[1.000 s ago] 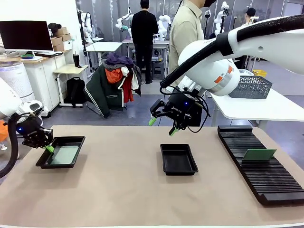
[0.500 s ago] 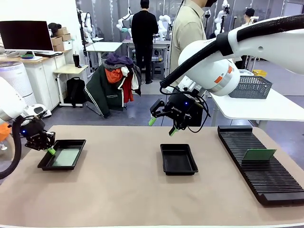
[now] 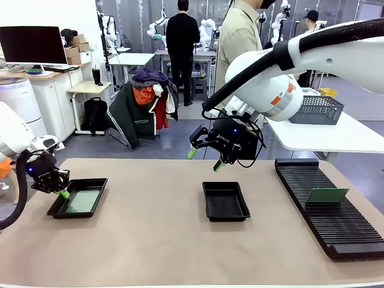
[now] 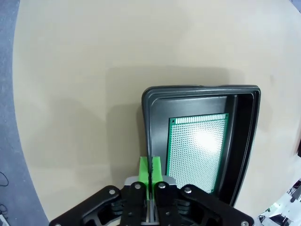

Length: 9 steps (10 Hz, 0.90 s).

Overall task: Inspect and transfer BCBs to ESD trays.
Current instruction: Pick up the ESD tray and place it on the left side of the table.

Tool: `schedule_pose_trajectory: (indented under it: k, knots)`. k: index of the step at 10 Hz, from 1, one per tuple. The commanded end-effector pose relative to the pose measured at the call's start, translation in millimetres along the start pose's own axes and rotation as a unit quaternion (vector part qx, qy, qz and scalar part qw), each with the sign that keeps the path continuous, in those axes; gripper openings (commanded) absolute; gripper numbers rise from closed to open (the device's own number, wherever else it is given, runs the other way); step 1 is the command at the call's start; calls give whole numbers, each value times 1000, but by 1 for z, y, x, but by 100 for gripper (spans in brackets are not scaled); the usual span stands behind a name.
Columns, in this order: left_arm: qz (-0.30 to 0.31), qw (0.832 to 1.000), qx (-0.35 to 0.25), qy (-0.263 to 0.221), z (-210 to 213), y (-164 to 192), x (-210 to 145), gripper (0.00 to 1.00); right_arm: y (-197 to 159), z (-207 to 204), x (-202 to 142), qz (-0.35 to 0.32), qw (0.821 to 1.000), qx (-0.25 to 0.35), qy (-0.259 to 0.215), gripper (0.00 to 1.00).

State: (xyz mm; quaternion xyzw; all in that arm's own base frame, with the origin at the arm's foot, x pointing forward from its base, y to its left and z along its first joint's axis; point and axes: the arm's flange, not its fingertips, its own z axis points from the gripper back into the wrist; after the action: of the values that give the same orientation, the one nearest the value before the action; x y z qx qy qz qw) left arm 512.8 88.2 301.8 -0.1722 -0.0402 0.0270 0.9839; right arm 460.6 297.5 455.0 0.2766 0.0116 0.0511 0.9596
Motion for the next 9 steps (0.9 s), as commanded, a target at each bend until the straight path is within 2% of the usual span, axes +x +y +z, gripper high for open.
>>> schedule_pose_trajectory:
  k: [1, 3, 4, 5, 6, 7, 8, 9]
  knots:
    - [-1, 1000, -1, 1, 2, 0, 0, 3, 2, 0, 2, -9, 1000, -10, -2, 100]
    - [-1, 1000, -1, 1, 2, 0, 0, 3, 2, 0, 2, -9, 1000, -10, -2, 100]
    - [-2, 1000, 0, 0, 0, -2, 0, 21, 2, 0, 2, -9, 1000, -10, -2, 100]
    - [5, 1000, 9, -1, 5, -7, -4, 21, 2, 0, 2, -9, 1000, -10, -2, 100]
    - [7, 1000, 17, -2, 11, -10, -9, 39, 2, 0, 2, -9, 1000, -10, -2, 100]
    - [10, 1000, 24, -2, 17, -11, -14, 25, 2, 0, 2, -9, 1000, -10, -2, 100]
    - [13, 1000, 24, -4, 22, -11, -18, 57, 2, 0, 2, -9, 1000, -10, -2, 100]
    - [14, 999, 29, -3, 31, -12, -22, 43, 2, 0, 2, -9, 1000, -10, -2, 100]
